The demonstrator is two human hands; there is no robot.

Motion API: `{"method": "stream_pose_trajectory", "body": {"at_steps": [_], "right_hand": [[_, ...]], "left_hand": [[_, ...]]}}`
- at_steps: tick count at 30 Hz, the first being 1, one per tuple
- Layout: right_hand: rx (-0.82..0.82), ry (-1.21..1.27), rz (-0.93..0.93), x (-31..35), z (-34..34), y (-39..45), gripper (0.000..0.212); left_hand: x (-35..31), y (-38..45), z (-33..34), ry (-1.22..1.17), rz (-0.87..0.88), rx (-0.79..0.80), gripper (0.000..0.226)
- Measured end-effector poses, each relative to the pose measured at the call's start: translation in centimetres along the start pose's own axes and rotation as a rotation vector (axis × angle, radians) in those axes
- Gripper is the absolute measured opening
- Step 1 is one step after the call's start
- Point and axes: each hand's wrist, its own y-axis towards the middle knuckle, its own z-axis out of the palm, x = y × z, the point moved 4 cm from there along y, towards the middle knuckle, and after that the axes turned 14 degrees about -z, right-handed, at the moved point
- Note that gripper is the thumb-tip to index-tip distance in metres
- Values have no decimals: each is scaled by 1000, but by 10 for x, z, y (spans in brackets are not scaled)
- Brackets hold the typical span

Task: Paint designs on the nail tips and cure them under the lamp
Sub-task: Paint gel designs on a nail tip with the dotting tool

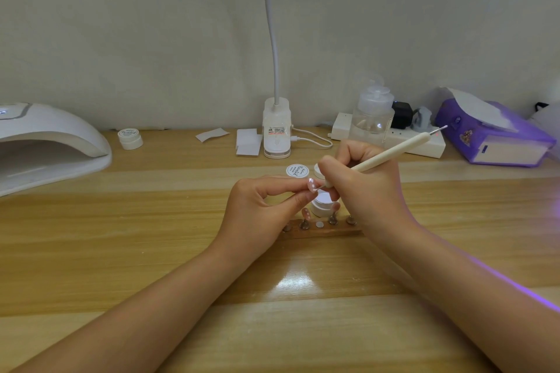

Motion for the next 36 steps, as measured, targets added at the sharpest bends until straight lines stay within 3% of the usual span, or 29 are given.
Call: {"method": "stream_pose_trajectory", "body": {"at_steps": [4, 21, 29, 33, 36], "right_hand": [[13, 7, -2, -1, 0, 0, 39], [0, 2, -4, -1, -1, 1, 35], [-217, 115, 19, 8, -17, 10, 38], [-83, 52, 6, 9, -18, 8, 53], [19, -76, -99, 9, -17, 5, 42]], "left_hand": [[1, 1, 0, 3, -3, -7, 20], [2, 1, 0, 12, -33, -10, 20], [4, -1, 0, -14, -132, -34, 14], [5, -1, -2, -3, -166, -42, 17], [4, -1, -2, 15, -184, -51, 16]]}}
